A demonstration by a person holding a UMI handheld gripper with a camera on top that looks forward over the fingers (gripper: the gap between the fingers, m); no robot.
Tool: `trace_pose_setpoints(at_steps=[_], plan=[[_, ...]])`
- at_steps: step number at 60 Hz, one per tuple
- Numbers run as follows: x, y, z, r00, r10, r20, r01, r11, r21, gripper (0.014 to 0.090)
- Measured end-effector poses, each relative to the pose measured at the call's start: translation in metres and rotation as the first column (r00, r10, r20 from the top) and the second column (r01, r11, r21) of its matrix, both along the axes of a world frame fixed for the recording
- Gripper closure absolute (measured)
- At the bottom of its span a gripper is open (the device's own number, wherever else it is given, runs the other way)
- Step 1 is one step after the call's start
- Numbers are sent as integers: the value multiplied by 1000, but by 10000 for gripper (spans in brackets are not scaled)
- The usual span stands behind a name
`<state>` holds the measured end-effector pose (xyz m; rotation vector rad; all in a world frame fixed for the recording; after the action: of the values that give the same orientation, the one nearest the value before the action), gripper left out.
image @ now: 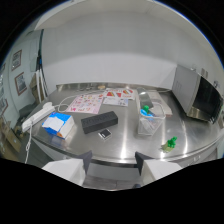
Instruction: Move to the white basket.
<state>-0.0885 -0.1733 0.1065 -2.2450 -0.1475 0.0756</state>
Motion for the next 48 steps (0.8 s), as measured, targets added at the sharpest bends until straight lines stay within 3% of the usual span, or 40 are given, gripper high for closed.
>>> trace_pose_setpoints(at_steps=[7, 12, 29, 48], plan=[[15, -3, -9, 1000, -15, 12, 15, 1000, -13, 205], [60, -4, -13, 999, -31, 32, 31, 999, -16, 205], [122, 41, -20, 991, -131, 26, 131, 991, 16, 203], [128, 100, -29, 991, -128, 24, 127, 991, 27, 202]])
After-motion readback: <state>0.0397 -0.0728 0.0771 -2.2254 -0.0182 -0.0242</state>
